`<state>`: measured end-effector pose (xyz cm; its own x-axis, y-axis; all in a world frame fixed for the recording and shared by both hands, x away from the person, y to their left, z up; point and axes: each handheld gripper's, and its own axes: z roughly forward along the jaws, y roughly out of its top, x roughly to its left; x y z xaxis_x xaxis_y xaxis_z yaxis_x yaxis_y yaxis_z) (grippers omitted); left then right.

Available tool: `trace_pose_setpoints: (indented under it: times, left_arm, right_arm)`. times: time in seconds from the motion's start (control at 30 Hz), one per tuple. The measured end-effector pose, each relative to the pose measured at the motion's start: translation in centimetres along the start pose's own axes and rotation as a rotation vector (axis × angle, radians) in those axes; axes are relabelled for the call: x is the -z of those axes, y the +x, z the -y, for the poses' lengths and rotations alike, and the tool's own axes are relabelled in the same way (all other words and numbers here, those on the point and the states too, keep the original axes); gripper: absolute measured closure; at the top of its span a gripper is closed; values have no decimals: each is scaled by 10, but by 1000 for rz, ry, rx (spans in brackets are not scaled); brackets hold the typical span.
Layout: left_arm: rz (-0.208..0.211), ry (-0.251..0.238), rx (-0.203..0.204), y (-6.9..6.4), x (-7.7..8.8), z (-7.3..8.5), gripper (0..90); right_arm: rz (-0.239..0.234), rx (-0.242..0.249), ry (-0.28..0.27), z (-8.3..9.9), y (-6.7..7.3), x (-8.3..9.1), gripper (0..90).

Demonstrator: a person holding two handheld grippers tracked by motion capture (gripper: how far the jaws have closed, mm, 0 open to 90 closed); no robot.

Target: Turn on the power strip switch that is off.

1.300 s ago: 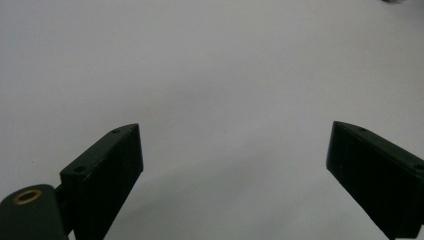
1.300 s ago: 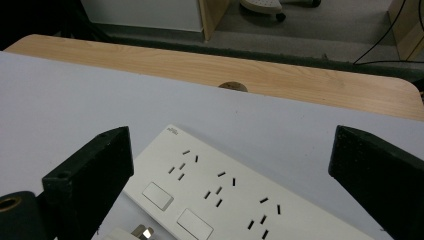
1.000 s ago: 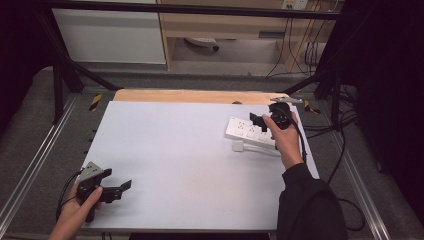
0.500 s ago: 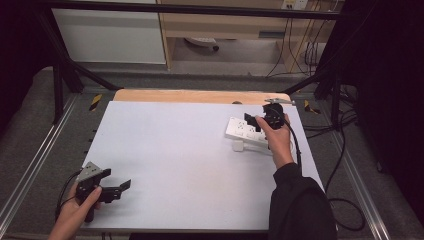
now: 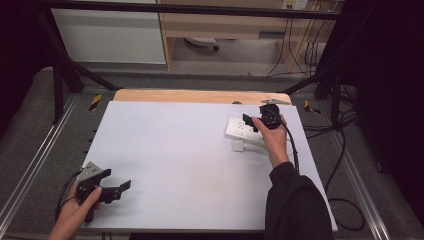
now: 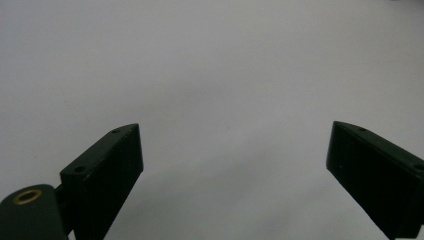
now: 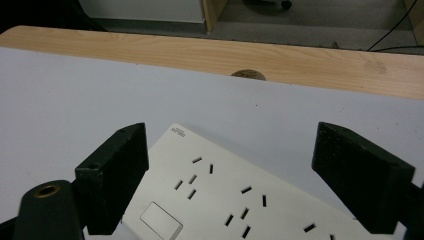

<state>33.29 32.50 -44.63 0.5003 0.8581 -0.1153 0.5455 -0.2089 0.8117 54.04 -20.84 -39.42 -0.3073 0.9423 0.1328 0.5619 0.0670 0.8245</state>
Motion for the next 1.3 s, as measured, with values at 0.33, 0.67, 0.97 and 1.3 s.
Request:
trace_pose_setpoints:
  times: [0.33, 0.67, 0.97, 1.3]
  left_arm:
    - [3, 2, -3, 0, 0, 0, 79]
    - [4, 4, -5, 0, 0, 0, 79]
    - [3, 2, -8, -1, 0, 0, 79]
    - [1, -5, -11, -1, 0, -1, 80]
  right_arm:
    - [-2, 14, 3, 3, 5, -6, 365]
    - [-18, 17, 2, 6, 10, -12, 483]
    - [-34, 35, -2, 10, 15, -16, 620]
    - [-61, 34, -16, 15, 22, -20, 714]
